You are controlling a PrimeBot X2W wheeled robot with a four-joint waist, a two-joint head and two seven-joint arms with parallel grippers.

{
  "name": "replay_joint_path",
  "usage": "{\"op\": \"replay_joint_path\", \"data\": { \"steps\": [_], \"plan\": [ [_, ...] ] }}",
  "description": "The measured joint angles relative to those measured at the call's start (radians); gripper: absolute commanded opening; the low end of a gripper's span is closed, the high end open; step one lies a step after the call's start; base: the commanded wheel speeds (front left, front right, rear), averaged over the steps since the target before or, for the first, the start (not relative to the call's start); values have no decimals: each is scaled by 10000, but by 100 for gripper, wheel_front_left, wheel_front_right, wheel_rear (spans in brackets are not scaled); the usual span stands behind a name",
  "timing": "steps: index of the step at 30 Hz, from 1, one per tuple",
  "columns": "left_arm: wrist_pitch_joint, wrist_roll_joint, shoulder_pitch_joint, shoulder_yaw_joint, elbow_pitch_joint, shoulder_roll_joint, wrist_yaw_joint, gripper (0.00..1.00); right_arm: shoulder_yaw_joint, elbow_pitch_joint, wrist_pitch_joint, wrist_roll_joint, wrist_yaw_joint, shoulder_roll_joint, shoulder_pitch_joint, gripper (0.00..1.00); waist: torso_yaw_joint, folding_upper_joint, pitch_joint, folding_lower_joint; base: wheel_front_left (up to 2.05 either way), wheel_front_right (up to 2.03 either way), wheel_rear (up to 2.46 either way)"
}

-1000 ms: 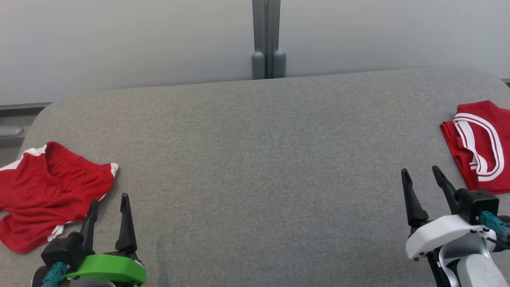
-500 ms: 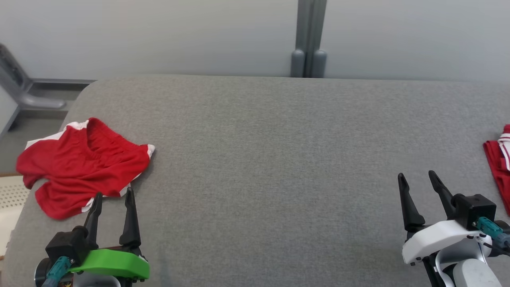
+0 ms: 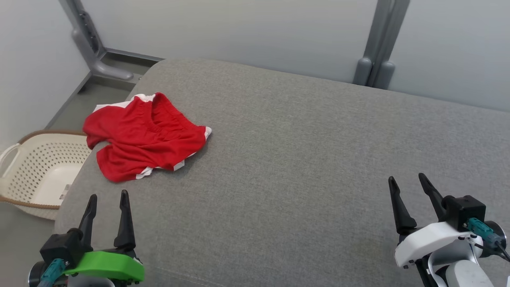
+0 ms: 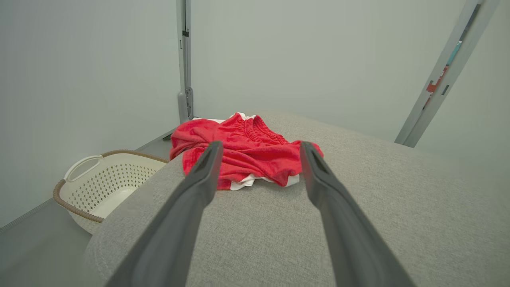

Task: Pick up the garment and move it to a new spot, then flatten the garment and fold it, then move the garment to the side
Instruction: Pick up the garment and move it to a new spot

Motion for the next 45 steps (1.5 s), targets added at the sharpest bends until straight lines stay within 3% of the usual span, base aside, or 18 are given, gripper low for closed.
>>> {"op": "replay_joint_path", "data": {
  "steps": [12,24,35,45],
  "plan": [
    [0,-10,19,-44,25,-21,0,100,98,102,27,73,0,-29,21,100,992,0,-41,0,0,0,0],
    [2,-86,-116,-27,184,-115,4,100,221,77,59,71,0,-58,-7,100,723,0,216,0,0,0,0],
    [1329,-895,-3308,-600,2679,-94,2,100,86,-510,506,-82,0,-314,-65,100,568,0,848,0,0,0,0],
    [2452,-2044,-6239,35,5321,-58,132,100,370,-1440,1208,-161,0,-865,-661,100,88,0,1819,1,0,0,0]
  ]
}}
